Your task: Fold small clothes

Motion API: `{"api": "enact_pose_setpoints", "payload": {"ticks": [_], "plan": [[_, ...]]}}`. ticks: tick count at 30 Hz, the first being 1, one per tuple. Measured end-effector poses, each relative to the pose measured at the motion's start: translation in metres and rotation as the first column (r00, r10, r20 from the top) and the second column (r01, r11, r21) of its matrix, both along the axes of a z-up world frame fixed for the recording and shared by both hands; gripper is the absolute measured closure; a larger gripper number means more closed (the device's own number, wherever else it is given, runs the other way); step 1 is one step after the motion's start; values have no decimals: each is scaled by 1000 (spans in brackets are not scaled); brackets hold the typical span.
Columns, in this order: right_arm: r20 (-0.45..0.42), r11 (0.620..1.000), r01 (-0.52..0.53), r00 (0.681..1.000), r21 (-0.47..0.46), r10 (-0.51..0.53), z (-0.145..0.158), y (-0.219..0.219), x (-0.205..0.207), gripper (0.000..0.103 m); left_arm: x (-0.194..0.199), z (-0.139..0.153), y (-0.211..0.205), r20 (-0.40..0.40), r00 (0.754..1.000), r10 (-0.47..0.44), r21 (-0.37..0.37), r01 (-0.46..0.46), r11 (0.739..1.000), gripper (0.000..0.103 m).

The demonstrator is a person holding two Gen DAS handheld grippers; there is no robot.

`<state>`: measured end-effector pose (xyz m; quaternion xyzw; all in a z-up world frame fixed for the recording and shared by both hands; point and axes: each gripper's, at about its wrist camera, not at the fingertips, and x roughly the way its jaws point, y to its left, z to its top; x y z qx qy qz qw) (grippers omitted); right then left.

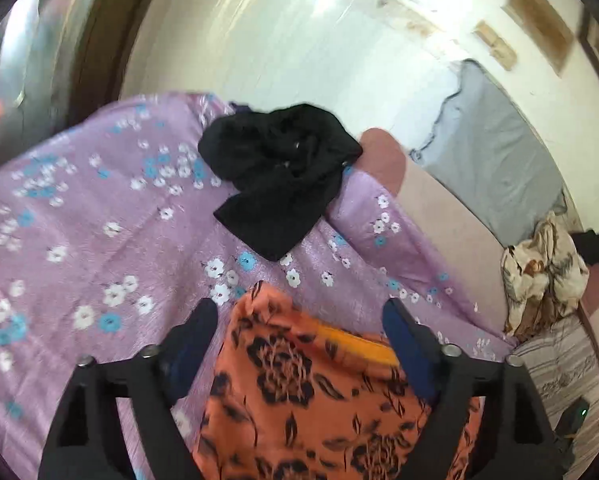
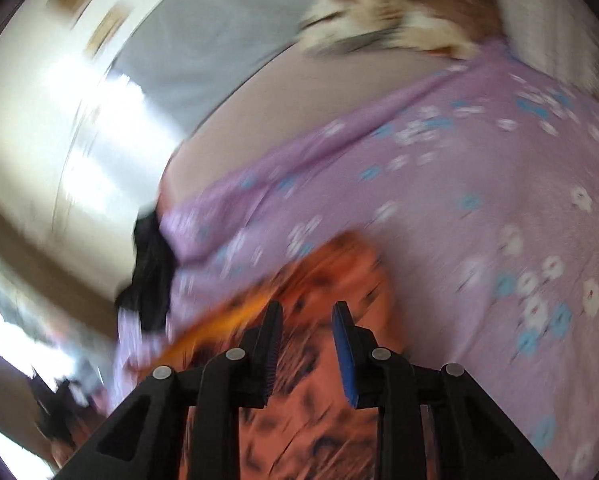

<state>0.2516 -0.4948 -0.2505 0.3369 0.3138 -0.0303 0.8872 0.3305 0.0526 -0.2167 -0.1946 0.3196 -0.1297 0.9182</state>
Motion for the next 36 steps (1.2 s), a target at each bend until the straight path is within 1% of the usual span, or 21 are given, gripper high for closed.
{"api": "enact_pose_setpoints", "payload": {"ticks": [2, 4, 6, 7, 9, 10, 12, 15, 17, 18, 19, 21, 22, 24, 27, 29, 30, 32, 33, 34, 36], "plan": [[-38, 995, -94, 995, -41, 92, -1, 39, 1, 74, -20, -2, -3, -34, 998, 59, 67, -56, 996, 17], [-88, 983, -167, 983, -71, 161, -9, 74, 9, 74, -38, -17, -9, -121, 989, 85, 109, -72, 991, 17], [-121, 967, -237, 967, -98, 225, -18, 109, 23, 74, -43, -43, -16, -194, 979, 65, 93, -47, 995, 17], [-139, 956, -269, 957, -113, 253, -22, 123, 34, 74, -45, -52, -19, -226, 973, 50, 101, -28, 995, 17], [-172, 943, -309, 943, -126, 286, -30, 151, 59, 74, -38, -69, -24, -294, 954, 56, 165, -7, 986, 18], [-176, 941, -314, 940, -122, 291, -32, 160, 71, 74, -33, -75, -25, -308, 947, 87, 214, -20, 977, 18], [-194, 941, -313, 938, -125, 286, -36, 176, 105, 74, -24, -85, -23, -338, 932, 129, 270, -35, 962, 18], [-232, 951, -270, 945, -153, 231, -48, 185, 157, 74, -8, -102, -20, -403, 907, 120, 253, -15, 967, 18], [-270, 954, -249, 942, -169, 199, -60, 183, 191, 75, 3, -113, -19, -447, 885, 129, 266, -6, 964, 17], [-273, 956, -240, 943, -170, 189, -63, 181, 204, 76, 8, -115, -21, -454, 881, 133, 276, -3, 961, 17], [-250, 960, -223, 952, -169, 177, -61, 177, 210, 76, 11, -114, -23, -447, 884, 136, 289, -2, 957, 17], [-229, 970, -166, 966, -178, 123, -53, 166, 220, 76, 15, -112, -28, -455, 886, 94, 266, 35, 963, 17], [-231, 975, -138, 968, -174, 95, -50, 161, 219, 76, 16, -112, -29, -461, 883, 87, 264, 43, 964, 17], [-193, 984, -133, 975, -119, 108, -43, 149, 203, 76, 15, -112, -27, -456, 884, 104, 281, 32, 959, 17], [-185, 979, -158, 974, -131, 133, -34, 141, 163, 76, 4, -106, -23, -435, 893, 118, 300, 20, 954, 17], [-189, 972, -171, 972, -159, 140, -30, 133, 122, 76, -4, -103, -26, -403, 906, 128, 355, 26, 934, 17], [-197, 971, -168, 971, -170, 133, -29, 130, 104, 76, -6, -105, -31, -390, 912, 129, 400, 42, 916, 17], [-234, 972, -159, 965, -174, 116, -35, 123, 66, 76, -10, -112, -36, -392, 912, 119, 438, 72, 896, 17], [-253, 973, -157, 961, -171, 111, -40, 120, 48, 76, -9, -114, -39, -389, 914, 118, 445, 74, 892, 15], [-276, 974, -154, 956, -168, 104, -47, 117, 31, 76, -10, -115, -38, -379, 917, 127, 453, 64, 889, 11], [-345, 971, -169, 933, -167, 103, -69, 115, -1, 75, -10, -115, -36, -385, 913, 132, 449, 61, 891, 10]]}}
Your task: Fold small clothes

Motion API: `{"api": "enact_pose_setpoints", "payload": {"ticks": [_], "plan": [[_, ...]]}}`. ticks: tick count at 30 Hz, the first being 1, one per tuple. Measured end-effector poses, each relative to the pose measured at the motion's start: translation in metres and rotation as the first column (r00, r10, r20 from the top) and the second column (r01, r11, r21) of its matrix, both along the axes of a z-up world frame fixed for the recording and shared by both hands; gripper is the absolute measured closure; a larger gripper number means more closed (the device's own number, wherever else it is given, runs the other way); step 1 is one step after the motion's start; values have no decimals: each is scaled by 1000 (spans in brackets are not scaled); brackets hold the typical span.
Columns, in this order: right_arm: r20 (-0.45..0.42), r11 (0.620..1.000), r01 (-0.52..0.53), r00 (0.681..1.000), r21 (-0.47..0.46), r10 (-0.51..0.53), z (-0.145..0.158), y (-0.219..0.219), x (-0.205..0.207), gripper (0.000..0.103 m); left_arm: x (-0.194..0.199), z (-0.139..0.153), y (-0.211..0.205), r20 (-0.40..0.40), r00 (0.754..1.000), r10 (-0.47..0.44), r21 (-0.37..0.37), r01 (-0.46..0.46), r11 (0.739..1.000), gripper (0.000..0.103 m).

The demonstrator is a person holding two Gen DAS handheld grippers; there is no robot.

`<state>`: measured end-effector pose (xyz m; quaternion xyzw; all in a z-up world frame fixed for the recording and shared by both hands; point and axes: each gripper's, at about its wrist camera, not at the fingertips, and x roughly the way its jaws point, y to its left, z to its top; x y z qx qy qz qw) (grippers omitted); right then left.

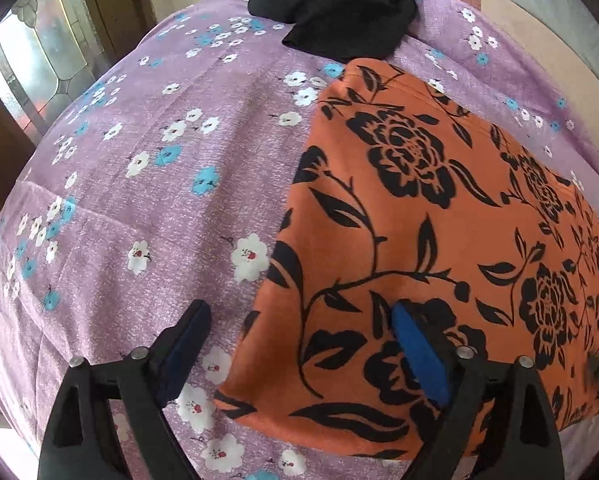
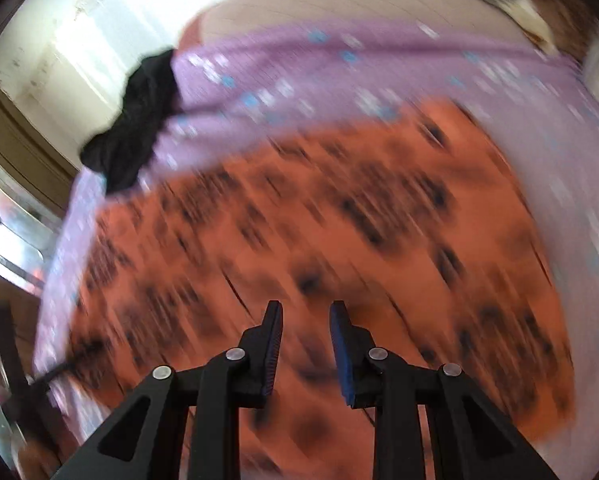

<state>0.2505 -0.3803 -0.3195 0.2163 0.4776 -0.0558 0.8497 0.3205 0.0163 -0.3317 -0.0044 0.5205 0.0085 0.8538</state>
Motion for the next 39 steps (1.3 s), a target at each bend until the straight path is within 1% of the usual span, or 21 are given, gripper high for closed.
{"api": "enact_pose_setpoints", "payload": {"ticks": [2, 4, 7, 8, 9, 11, 12, 13, 15, 16, 18, 21, 24, 26, 28, 30, 32, 34, 36, 37, 39], "plan": [[66, 1000, -16, 998, -12, 17, 2, 1, -23, 75, -9, 3, 7, -14, 1000, 14, -28, -14, 1000, 10], [40, 1000, -11, 999, -1, 11, 9, -1, -37, 75, -28, 15, 14, 41, 998, 36, -32, -35, 999, 10], [120, 988, 25, 992, 150, -44, 24, -12, -65, 74, -53, 31, 14, 85, 996, 10, -61, -5, 998, 10], [142, 983, 42, 988, 177, -68, 27, -17, -73, 68, -63, 33, 15, 90, 996, -3, -82, 10, 997, 10], [159, 979, 56, 983, 194, -87, 29, -19, -81, 56, -73, 33, 16, 90, 996, -3, -94, 12, 996, 10], [212, 968, 90, 967, 235, -141, 32, -25, -96, 40, -90, 25, 23, 56, 998, 24, -136, -16, 991, 10], [233, 965, 101, 960, 243, -159, 34, -26, -102, 40, -94, 20, 26, 30, 999, 39, -168, -34, 985, 10], [243, 965, 103, 956, 243, -164, 33, -26, -103, 40, -99, 13, 32, -4, 998, 58, -225, -57, 973, 11], [237, 968, 100, 959, 232, -156, 30, -23, -101, 42, -100, 1, 39, -73, 995, 73, -334, -94, 938, 11], [223, 968, 103, 962, 229, -155, 26, -22, -98, 42, -102, -2, 39, -81, 994, 78, -350, -101, 931, 11], [159, 960, 118, 974, 254, -162, 11, -27, -95, 42, -104, 1, 40, -54, 995, 87, -354, -101, 930, 11], [29, 937, 160, 984, 310, -178, -20, -38, -78, 44, -92, -2, 40, -55, 994, 90, -376, -104, 921, 11], [76, 943, 158, 979, 294, -188, -11, -42, -77, 44, -77, -2, 42, -43, 992, 116, -388, -124, 913, 11], [103, 933, 150, 976, 326, -193, -2, -44, -83, 43, -72, -1, 50, -38, 989, 146, -433, -148, 889, 11], [79, 913, 172, 973, 369, -215, -3, -49, -90, 43, -67, -1, 56, -33, 986, 163, -489, -158, 858, 12], [50, 865, 239, 956, 442, -289, -11, -64, -102, 43, -65, -1, 60, -28, 985, 169, -542, -157, 826, 12], [16, 810, 299, 935, 505, -355, -21, -80, -110, 42, -66, -3, 62, -28, 985, 170, -587, -154, 795, 23], [-17, 752, 369, 903, 546, -430, -34, -93, -115, 41, -59, -7, 57, -43, 986, 162, -599, -155, 786, 43], [1, 675, 386, 868, 629, -497, -45, -103, -115, 39, -54, -10, 51, -40, 985, 170, -583, -162, 797, 54], [16, 653, 385, 854, 652, -520, -47, -104, -114, 39, -50, -12, 49, -35, 983, 178, -584, -165, 795, 54], [44, 654, 380, 844, 654, -534, -48, -103, -106, 38, -46, -13, 47, -33, 982, 184, -603, -166, 780, 54]]}}
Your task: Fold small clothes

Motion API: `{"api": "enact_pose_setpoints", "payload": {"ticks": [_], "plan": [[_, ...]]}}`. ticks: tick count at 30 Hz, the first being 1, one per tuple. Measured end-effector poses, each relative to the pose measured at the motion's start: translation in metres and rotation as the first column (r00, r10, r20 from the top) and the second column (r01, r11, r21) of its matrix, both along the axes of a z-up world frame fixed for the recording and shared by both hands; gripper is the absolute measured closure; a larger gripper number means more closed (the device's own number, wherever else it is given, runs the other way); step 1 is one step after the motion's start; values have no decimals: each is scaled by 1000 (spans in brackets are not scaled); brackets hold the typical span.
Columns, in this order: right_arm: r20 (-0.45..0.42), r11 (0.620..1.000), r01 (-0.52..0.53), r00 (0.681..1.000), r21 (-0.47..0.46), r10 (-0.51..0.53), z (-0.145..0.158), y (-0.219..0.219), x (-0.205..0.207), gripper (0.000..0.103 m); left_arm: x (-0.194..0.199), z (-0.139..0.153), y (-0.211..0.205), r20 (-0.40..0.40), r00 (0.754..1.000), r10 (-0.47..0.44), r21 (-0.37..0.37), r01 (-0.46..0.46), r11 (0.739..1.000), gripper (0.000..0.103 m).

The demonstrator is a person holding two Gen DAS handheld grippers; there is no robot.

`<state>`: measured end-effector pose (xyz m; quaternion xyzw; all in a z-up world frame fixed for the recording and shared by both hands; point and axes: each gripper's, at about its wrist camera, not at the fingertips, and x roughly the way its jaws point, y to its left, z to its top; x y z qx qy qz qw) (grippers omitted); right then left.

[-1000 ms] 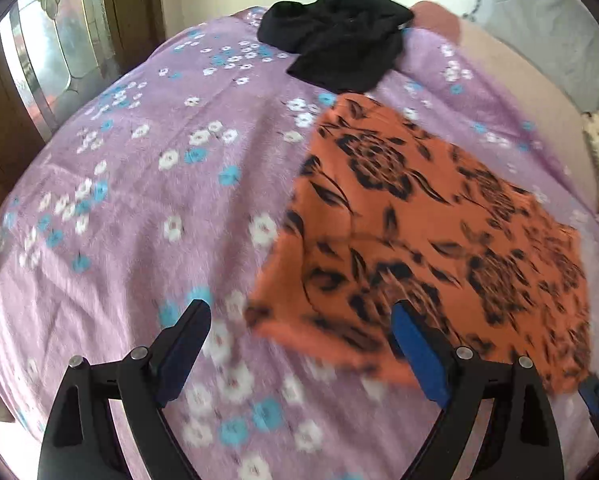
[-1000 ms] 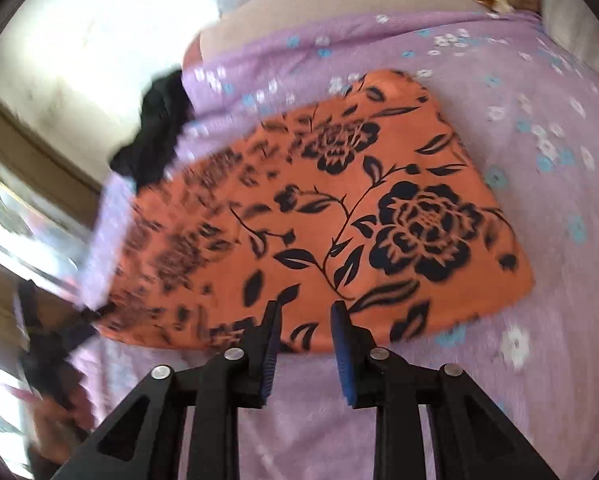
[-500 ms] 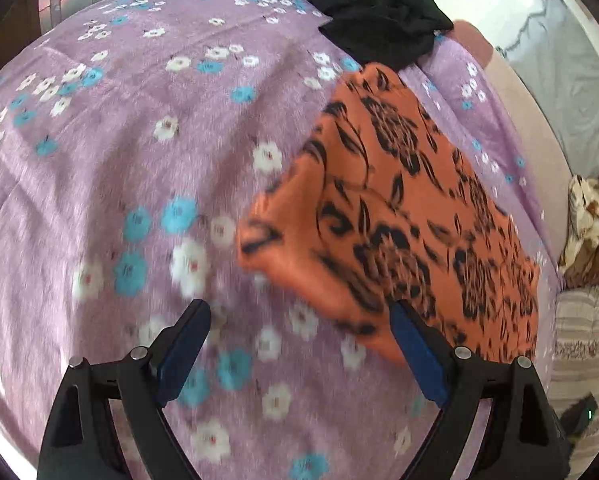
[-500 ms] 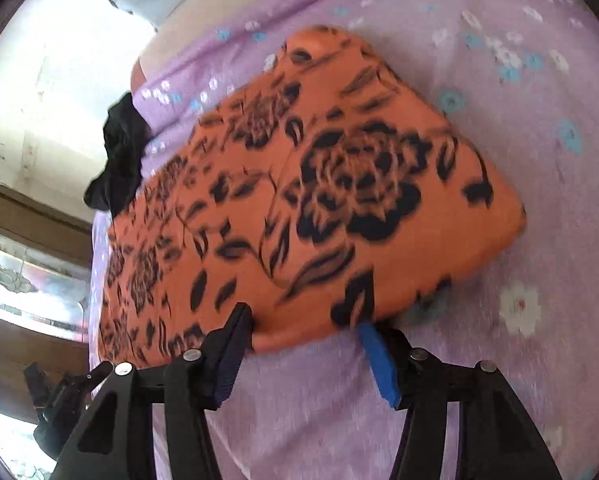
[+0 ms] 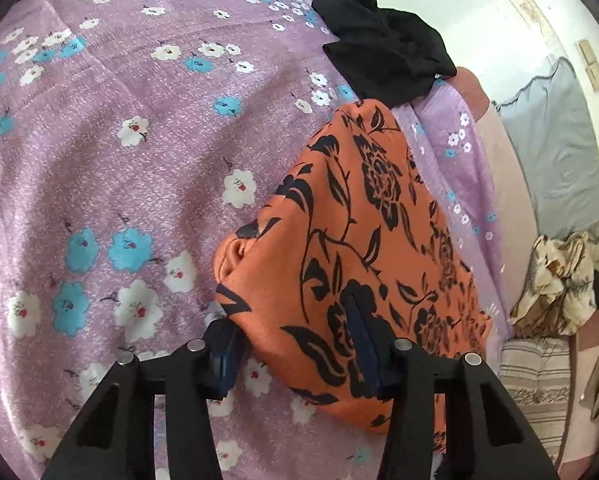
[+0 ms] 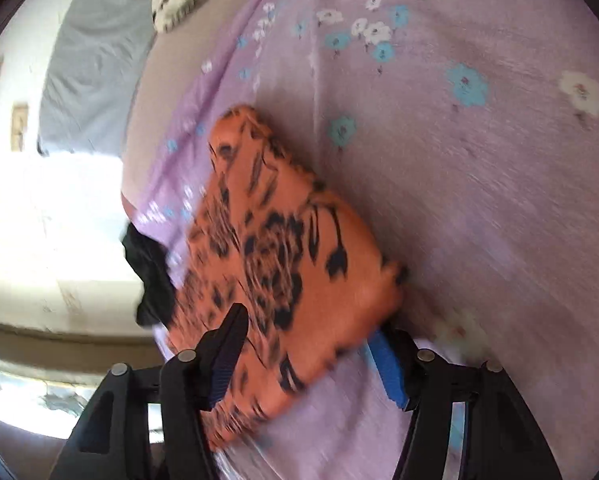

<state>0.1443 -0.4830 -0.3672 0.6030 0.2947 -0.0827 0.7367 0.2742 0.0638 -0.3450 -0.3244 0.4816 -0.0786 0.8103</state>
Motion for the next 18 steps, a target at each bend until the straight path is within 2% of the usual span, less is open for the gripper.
{"api": "enact_pose_setpoints", "payload": {"ticks": [2, 4, 5, 6, 7, 10, 12, 15, 17, 18], "plan": [[27, 1000, 12, 1000, -5, -12, 0, 2, 6, 42, 6, -4, -1, 0, 1000, 9, -21, -9, 1000, 53], [29, 1000, -6, 1000, 3, 6, -3, 2, 12, 72, 6, -5, 1, 9, 1000, 20, -46, -19, 999, 53], [6, 1000, -11, 1000, 0, 11, -6, 1, 14, 79, 6, -4, 2, 13, 1000, 20, -53, -19, 998, 54], [-8, 1000, 1, 1000, -12, -2, -8, 3, 15, 82, 6, -4, 2, 16, 1000, 20, -50, -19, 999, 65], [-9, 1000, 8, 1000, -29, -8, -4, 5, 15, 83, 8, -4, 2, 15, 1000, 20, -35, -19, 999, 78], [24, 980, -6, 1000, -198, 11, 27, 16, 15, 86, 3, 2, 2, 38, 999, 14, -35, -12, 999, 83], [60, 966, -4, 998, -260, 21, 44, 21, 8, 87, -5, 17, -1, 77, 997, -14, 15, 13, 1000, 84], [89, 955, 2, 996, -298, 26, 61, 31, -18, 87, -24, 33, -1, 102, 993, -63, 29, 60, 998, 84], [78, 945, -4, 996, -326, 32, 71, 36, -40, 87, -41, 37, 5, 94, 991, -90, 41, 87, 995, 84], [73, 946, -7, 997, -324, 32, 73, 38, -47, 87, -52, 33, 8, 62, 992, -106, 67, 102, 992, 83]]}}
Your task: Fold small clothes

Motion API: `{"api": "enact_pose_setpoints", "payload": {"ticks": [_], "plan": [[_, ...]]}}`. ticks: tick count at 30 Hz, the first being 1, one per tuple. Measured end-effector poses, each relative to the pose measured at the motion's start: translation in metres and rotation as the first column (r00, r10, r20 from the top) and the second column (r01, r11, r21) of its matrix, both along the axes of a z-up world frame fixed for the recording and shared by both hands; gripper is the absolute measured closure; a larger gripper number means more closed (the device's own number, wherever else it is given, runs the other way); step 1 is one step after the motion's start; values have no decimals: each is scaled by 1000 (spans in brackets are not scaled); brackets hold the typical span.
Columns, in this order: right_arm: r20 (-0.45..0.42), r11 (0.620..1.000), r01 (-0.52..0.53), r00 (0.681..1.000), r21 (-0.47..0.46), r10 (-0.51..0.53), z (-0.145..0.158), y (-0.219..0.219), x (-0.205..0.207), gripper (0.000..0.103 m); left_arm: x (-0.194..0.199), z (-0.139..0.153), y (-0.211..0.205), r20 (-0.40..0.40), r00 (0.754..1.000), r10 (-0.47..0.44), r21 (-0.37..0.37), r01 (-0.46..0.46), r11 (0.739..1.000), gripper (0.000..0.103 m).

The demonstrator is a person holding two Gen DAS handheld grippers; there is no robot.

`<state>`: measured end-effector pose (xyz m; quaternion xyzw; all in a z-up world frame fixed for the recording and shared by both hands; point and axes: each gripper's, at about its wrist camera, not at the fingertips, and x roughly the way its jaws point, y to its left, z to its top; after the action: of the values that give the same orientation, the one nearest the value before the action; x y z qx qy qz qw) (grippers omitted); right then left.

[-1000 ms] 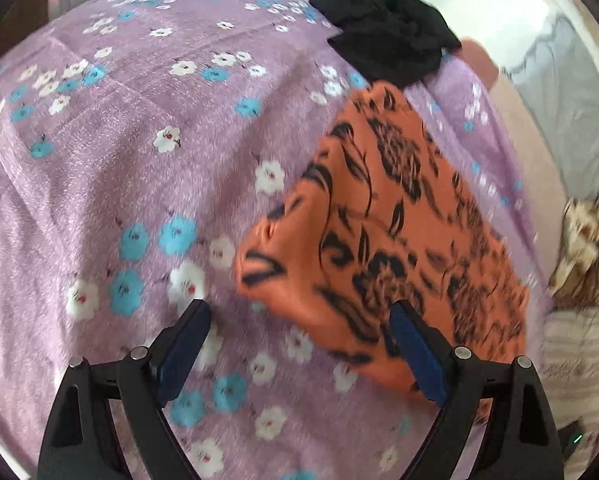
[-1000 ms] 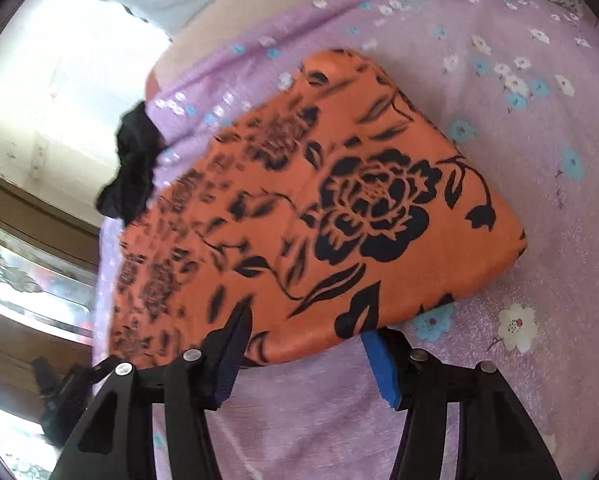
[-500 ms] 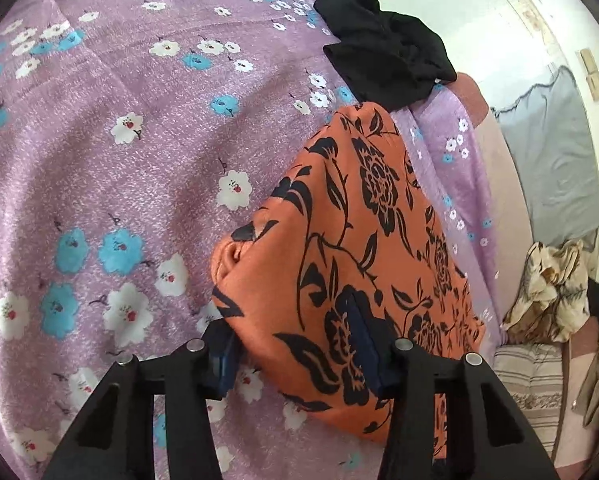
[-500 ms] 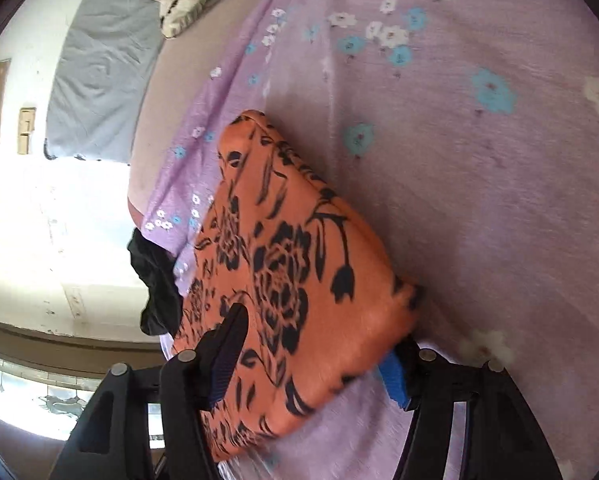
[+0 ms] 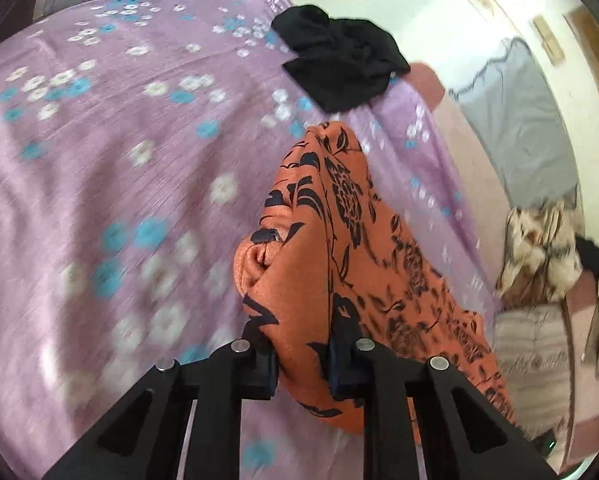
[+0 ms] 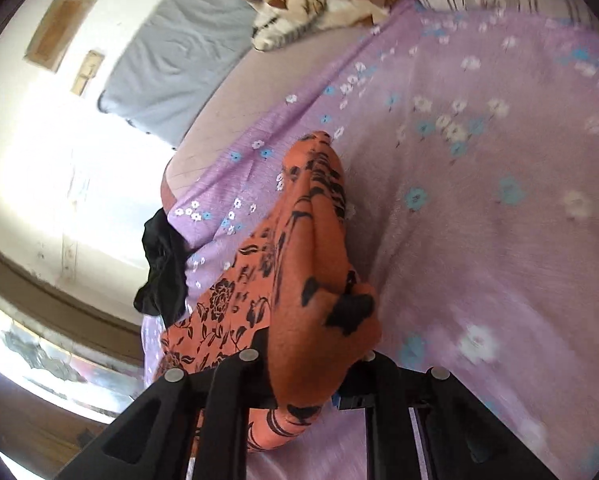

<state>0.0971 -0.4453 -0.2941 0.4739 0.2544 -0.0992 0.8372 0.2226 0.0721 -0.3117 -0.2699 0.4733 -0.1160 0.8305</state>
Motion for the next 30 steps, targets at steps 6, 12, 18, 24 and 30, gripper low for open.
{"api": "enact_pose_setpoints", "payload": {"ticks": [6, 12, 18, 24, 30], "plan": [[-200, 992, -38, 978, 121, 62, -52, -6, -21, 82, -10, -19, 29, -138, 990, 31, 59, -23, 998, 67], [-149, 967, 37, 989, 254, 1, -64, -22, -29, 40, -24, 52, 36, 214, 973, 89, 208, -134, 969, 57], [-167, 988, 9, 986, 154, 17, -62, -5, -14, 79, 0, 28, -37, 154, 977, -145, 230, 108, 967, 57], [-156, 1000, -2, 988, 15, 4, -37, 10, -11, 84, 12, -14, -86, 24, 971, -236, 373, 211, 904, 56], [-98, 974, -144, 987, -177, 128, 34, 60, 23, 85, 24, 2, -37, -13, 987, -163, 128, 163, 978, 56]]}}
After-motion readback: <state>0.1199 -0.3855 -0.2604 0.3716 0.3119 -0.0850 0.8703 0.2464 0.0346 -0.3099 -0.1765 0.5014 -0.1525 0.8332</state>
